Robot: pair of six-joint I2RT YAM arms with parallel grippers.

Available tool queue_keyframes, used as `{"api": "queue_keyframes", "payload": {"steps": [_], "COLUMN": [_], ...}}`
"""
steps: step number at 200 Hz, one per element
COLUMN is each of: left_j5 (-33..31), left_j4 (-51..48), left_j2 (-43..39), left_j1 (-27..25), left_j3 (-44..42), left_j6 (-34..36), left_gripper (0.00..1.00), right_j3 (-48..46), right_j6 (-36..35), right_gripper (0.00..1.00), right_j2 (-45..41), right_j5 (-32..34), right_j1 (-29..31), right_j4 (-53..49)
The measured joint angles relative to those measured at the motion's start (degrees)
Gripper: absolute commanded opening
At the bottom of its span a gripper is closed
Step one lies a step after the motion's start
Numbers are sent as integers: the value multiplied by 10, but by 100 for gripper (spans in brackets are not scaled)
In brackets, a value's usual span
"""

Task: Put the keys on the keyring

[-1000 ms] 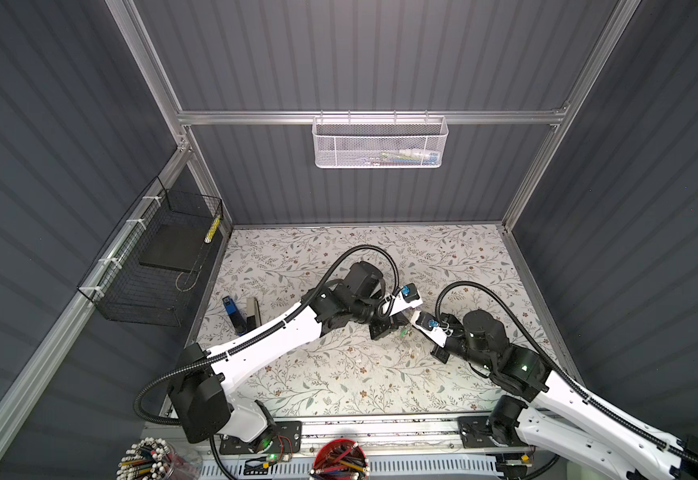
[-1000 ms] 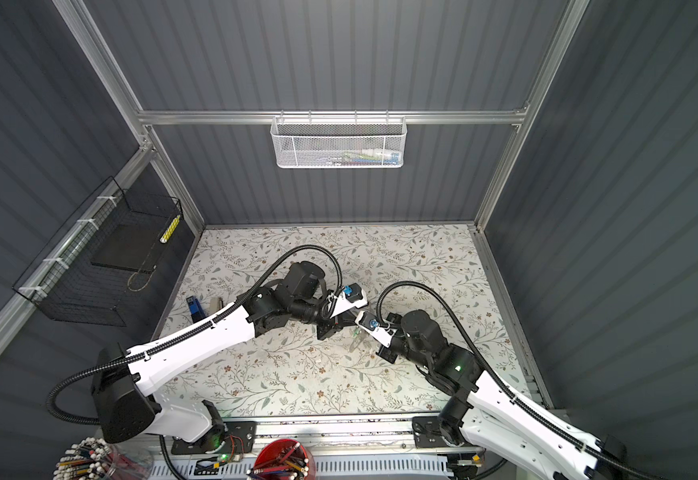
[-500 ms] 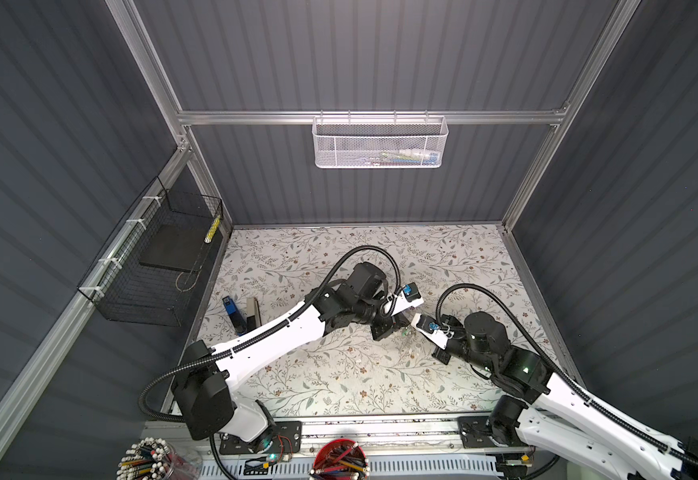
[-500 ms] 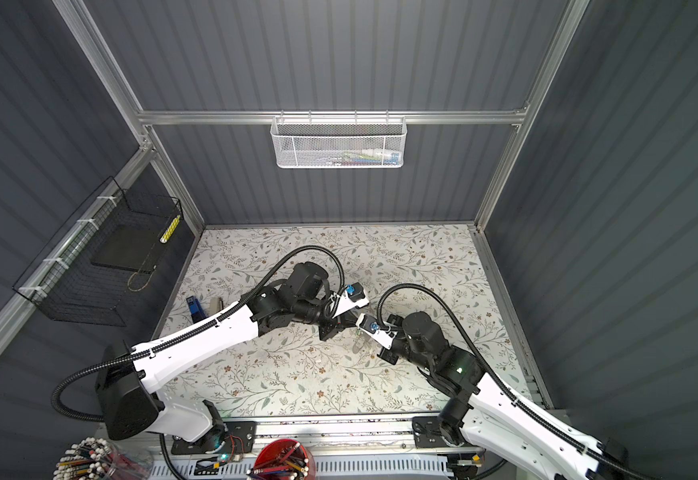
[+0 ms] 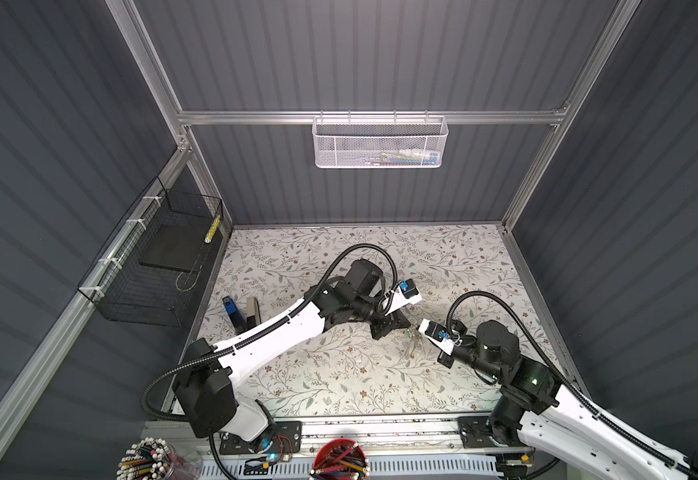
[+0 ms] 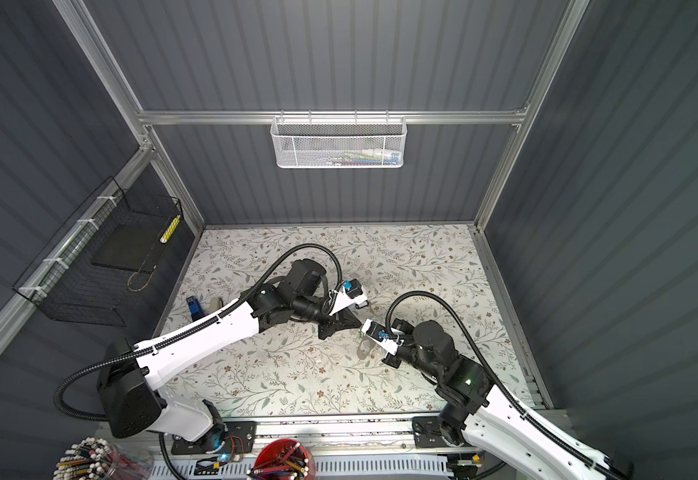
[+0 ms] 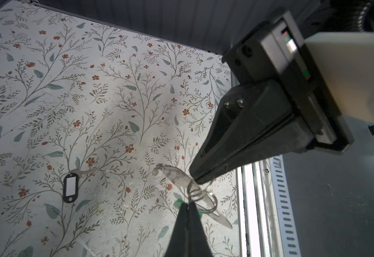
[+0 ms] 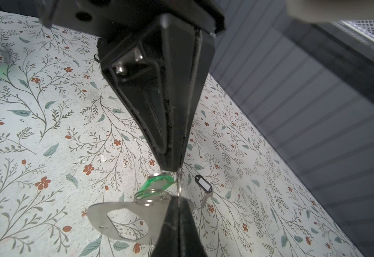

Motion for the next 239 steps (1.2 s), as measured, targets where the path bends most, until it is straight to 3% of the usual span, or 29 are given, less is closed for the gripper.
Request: {"api": "queue_keyframes", "payload": {"steps": [7, 20, 50, 107, 170, 239], "left_j5": [3, 6, 5, -2, 48, 79], "left_j4": [-3, -5, 14, 98, 123, 136], "left_j2": [3, 8, -10, -153, -142, -137], "left_j1": [0, 3, 13, 18, 17, 17], "left_j3": [2, 5, -16, -119, -120, -120], "left_j6": [0, -1, 16, 118, 188, 199], "left_gripper": [25, 37, 44, 42, 36, 28], "right_j3": [-2, -5, -5, -5, -5, -5], "right_j6": [0, 0, 3, 21, 46, 54], "right_gripper": [0, 0, 0, 0, 0, 0], "right_j2": [0, -1, -2, 0, 15, 21], "right_j5": [1, -1, -7, -67, -138, -182], "right_j1": [0, 0, 0, -20, -24, -24], "right_j4": [0, 8, 36, 64, 99, 108]}}
